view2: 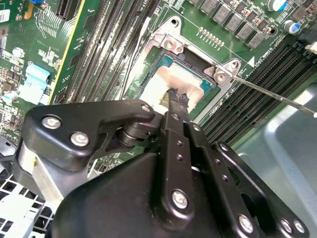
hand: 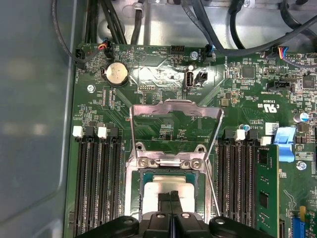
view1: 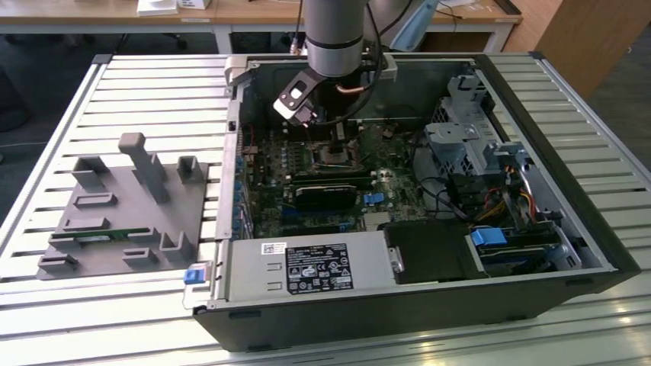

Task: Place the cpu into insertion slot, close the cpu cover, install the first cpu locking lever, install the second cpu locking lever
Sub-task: 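Place the cpu into insertion slot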

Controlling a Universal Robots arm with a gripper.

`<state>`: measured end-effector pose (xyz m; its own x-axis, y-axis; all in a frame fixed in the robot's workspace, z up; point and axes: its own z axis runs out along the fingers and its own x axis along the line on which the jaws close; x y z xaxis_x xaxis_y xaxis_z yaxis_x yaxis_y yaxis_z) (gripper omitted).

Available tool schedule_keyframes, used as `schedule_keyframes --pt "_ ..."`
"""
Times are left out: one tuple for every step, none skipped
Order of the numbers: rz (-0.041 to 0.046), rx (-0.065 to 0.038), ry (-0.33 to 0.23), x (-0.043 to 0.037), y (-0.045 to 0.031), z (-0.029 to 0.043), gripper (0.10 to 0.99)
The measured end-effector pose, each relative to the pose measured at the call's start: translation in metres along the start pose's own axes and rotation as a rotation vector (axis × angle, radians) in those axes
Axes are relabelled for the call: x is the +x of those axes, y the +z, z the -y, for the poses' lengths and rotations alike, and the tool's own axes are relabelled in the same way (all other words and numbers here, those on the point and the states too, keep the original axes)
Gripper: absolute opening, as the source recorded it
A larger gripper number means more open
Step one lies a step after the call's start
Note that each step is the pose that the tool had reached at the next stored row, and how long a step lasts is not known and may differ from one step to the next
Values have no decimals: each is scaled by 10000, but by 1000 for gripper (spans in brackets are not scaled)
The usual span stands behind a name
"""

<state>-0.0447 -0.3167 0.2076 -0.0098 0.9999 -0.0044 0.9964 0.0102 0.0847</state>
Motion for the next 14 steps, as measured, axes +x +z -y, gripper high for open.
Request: schedule_keyframes --pt "0 0 0 0 0 0 106" --pt "0 0 0 0 0 0 106" --pt "0 0 0 0 0 0 106" --pt "1 0 0 0 0 0 106" --pt "2 1 0 0 -1 0 106" --pt "3 1 0 0 -3 0 106" --pt "2 1 0 0 -4 0 106" --pt "4 2 0 0 -7 0 106" --pt "4 2 0 -1 -11 -1 106" --pt "2 1 0 -1 -18 -1 106" --pt "2 0 0 0 -27 -2 106" --pt "0 0 1 0 -30 -2 106" --pt "1 0 0 0 -33 -3 106" --pt "1 0 0 0 -36 -3 106"
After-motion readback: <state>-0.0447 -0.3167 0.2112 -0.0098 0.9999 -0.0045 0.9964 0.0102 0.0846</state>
